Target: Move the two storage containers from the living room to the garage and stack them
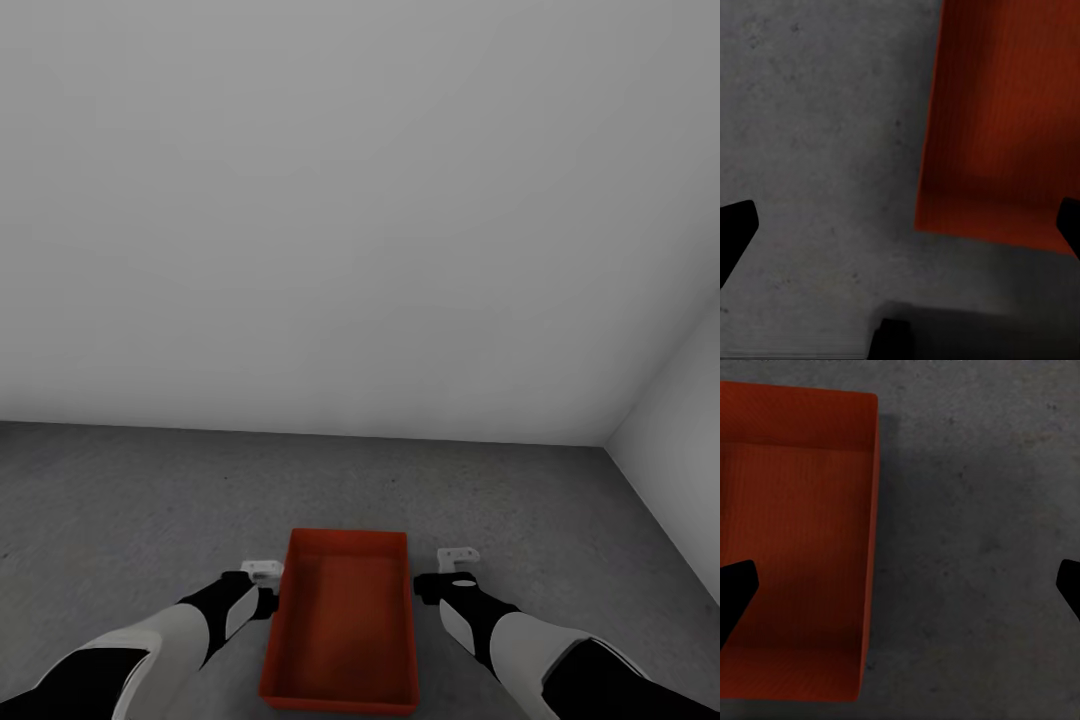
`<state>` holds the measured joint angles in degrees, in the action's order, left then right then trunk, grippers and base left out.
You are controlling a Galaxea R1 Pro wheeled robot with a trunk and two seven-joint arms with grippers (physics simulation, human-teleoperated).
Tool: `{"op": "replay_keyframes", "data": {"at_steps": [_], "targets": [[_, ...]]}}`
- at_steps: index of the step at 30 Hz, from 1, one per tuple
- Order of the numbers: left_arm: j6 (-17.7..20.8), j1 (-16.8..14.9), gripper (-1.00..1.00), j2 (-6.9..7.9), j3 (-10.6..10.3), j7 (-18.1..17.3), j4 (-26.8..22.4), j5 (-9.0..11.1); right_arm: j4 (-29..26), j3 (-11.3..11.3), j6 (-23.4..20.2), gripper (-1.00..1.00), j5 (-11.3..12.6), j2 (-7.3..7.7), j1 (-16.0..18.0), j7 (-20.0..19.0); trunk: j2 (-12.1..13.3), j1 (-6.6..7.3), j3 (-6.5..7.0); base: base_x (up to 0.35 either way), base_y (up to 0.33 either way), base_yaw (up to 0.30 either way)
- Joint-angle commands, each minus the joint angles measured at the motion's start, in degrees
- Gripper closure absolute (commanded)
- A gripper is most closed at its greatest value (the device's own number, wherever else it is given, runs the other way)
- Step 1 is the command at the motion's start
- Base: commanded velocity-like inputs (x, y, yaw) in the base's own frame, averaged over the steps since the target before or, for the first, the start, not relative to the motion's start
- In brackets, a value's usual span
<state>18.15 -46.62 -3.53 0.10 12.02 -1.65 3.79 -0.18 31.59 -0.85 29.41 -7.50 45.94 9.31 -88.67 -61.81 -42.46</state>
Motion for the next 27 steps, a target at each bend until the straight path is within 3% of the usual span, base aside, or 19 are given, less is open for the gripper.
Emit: {"op": "replay_keyframes", "data": {"at_steps": [1,23,27], "targets": [[0.3,0.0,-1.0,0.03,0.0,0.3,-0.1,0.5,0.0,0.5,-0.1,-1.0,0.5,-0.02,0.0,0.2,0.0,0.0,-0.04,0.0,0.0,0.0],[0.4,0.1,-1.0,0.28,0.0,0.3,1.2,1.0,0.5,0.6,1.4,-1.0,0.2,0.55,-0.1,0.1,0.0,0.0,-0.04,0.0,0.0,0.0],[0.3,0.5,-1.0,0.28,0.1,0.2,1.3,1.0,0.5,0.6,1.5,-1.0,0.0,0.58,-1.7,0.0,0.0,0.0,-0.04,0.0,0.0,0.0]]}}
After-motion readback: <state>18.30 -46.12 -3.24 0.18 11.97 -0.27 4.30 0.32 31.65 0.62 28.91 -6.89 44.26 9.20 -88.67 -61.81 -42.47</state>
